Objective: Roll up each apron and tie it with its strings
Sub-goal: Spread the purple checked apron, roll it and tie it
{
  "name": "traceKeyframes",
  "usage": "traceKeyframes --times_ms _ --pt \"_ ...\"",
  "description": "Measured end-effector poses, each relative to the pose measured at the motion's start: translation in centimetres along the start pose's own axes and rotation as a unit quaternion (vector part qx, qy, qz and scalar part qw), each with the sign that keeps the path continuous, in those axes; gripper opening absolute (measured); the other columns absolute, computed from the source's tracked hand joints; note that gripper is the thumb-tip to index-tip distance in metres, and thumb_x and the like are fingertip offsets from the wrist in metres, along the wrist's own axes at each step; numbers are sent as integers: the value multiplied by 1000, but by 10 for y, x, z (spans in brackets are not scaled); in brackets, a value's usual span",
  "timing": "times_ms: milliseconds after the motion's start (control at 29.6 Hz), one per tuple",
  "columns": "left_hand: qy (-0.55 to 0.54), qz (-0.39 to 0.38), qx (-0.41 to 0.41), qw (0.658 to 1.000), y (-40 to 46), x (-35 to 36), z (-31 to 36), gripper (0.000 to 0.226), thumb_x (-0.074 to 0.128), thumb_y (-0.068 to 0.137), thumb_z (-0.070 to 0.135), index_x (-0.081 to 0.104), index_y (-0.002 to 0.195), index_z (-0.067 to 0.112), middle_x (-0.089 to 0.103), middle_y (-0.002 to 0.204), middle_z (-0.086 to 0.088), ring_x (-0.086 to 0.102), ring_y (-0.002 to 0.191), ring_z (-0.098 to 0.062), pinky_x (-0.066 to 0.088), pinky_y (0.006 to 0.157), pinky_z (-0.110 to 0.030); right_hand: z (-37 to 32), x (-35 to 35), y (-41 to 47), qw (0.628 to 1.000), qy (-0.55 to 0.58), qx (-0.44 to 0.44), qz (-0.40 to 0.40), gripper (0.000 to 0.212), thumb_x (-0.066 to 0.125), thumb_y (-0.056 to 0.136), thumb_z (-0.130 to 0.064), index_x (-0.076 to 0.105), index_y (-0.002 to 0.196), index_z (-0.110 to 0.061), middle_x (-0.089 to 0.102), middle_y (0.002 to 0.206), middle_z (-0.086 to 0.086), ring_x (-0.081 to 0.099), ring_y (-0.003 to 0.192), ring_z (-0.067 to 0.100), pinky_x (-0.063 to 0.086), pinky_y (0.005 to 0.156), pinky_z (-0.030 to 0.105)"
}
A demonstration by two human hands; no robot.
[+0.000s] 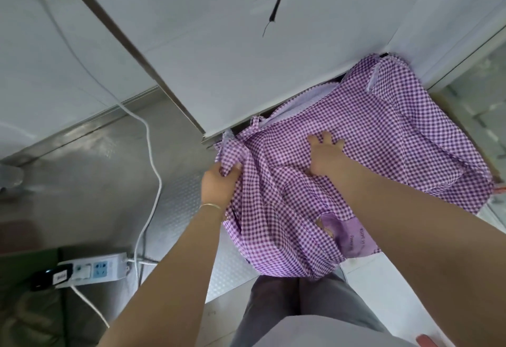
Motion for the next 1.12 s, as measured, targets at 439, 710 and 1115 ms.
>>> traceKeyframes --times_ms 439,710,1115 --pt "67 183 -181 964 -35 -136 -139 27 41 87 -3 57 109 -3 61 110 -29 56 103 -45 42 86 -44 -3 -4 -3 1000 -25 1 7 100 70 84 -33 -3 153 -27 -10 158 12 -4 142 50 13 116 59" --pt "-232 309 -99 917 -46 -161 -126 37 36 87 10 54 117 20 63 112 -3 60 98 -19 49 87 -35 -4 -3 2 999 -41 -16 16 111 73 77 -50 -4 152 -24 -8 157 17 -1 144 45 4 117 58" --pt "-239 88 -254 933 -7 -139 -139 83 74 73 54 46 136 6 57 132 -9 56 115 -31 43 103 -45 -6 -4 0 999 -37 -17 15 117 76 74 -50 -6 152 -23 -9 157 16 -2 144 44 2 117 58"
Point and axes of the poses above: each hand's wrist, its own y-axis towards the middle knuckle, its own x-axis out of the palm, z = x × y, the point moved 9 cm from there along y, towards the middle knuckle
